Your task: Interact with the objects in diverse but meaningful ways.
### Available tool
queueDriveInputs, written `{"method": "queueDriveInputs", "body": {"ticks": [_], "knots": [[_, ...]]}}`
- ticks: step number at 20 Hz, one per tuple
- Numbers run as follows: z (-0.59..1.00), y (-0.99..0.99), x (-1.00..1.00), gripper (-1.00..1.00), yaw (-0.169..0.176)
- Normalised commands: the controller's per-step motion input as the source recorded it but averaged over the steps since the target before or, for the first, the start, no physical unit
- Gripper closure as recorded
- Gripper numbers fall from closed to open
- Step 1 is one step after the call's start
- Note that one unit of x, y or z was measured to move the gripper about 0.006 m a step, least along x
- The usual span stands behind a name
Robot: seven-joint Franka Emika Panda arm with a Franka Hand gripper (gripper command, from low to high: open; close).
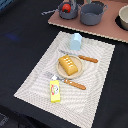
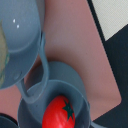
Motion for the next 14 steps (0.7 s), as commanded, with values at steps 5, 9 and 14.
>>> {"method": "queueDriveInputs", "body": {"ticks": [5, 9, 14], "knots": [[-0.19, 0.18, 0.29, -1.00, 0.000], [-0.13, 0.15, 0.37, -1.00, 0.000], [-0.18, 0.22, 0.28, -1.00, 0.000]]}}
